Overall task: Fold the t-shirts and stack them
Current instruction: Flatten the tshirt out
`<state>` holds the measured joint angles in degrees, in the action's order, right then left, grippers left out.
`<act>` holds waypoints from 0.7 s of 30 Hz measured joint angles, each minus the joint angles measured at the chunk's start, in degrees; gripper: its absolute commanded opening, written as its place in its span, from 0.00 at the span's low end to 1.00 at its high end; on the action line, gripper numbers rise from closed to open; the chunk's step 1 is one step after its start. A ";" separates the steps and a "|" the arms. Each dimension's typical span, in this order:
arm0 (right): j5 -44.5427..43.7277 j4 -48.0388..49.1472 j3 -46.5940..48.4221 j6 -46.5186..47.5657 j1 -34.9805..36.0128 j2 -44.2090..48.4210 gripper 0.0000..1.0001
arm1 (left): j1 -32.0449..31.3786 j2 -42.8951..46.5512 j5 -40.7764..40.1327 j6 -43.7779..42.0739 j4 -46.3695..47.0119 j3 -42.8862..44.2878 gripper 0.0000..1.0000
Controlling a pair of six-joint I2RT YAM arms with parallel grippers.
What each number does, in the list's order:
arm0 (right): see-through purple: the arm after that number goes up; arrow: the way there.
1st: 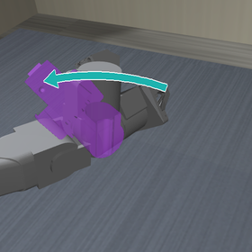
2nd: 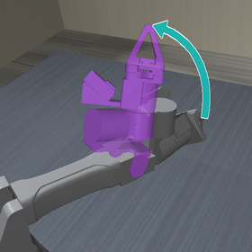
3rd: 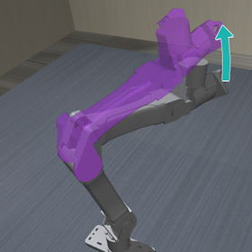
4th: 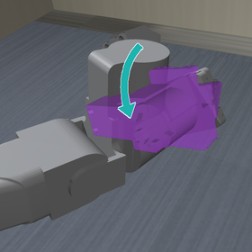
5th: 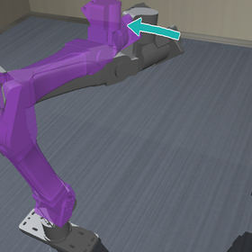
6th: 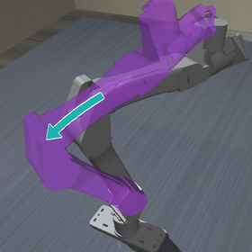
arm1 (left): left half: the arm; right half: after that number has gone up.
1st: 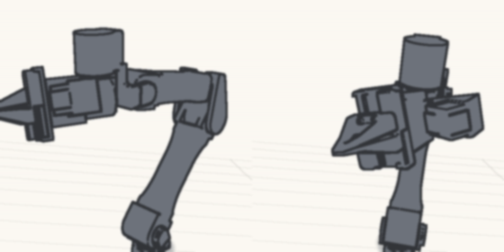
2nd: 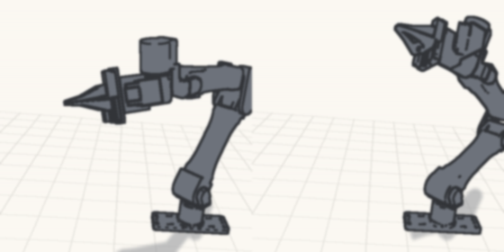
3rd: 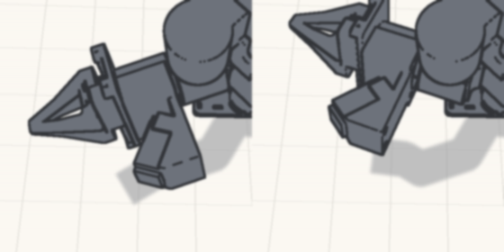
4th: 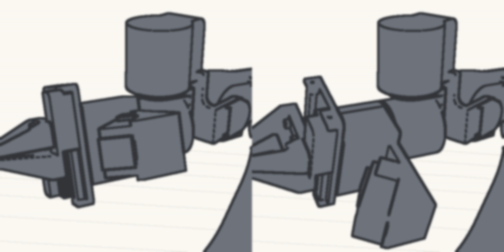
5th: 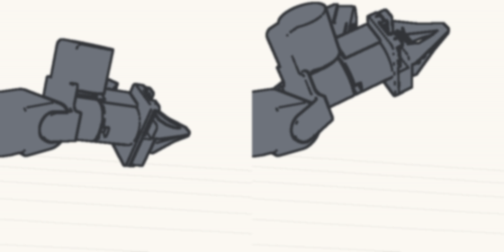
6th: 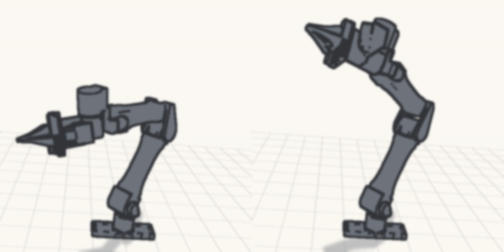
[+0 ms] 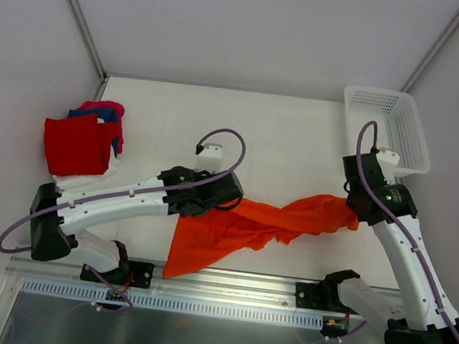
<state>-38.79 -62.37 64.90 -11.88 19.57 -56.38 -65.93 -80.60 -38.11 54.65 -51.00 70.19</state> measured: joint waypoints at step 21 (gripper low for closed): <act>9.66 -1.40 25.94 5.18 0.63 2.82 0.00 | 0.02 14.99 -11.98 -3.82 -20.65 25.05 0.00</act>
<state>-29.12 -63.77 90.85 -6.70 20.21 -53.56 -65.91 -65.60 -50.09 50.83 -71.66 95.24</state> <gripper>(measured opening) 0.012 0.006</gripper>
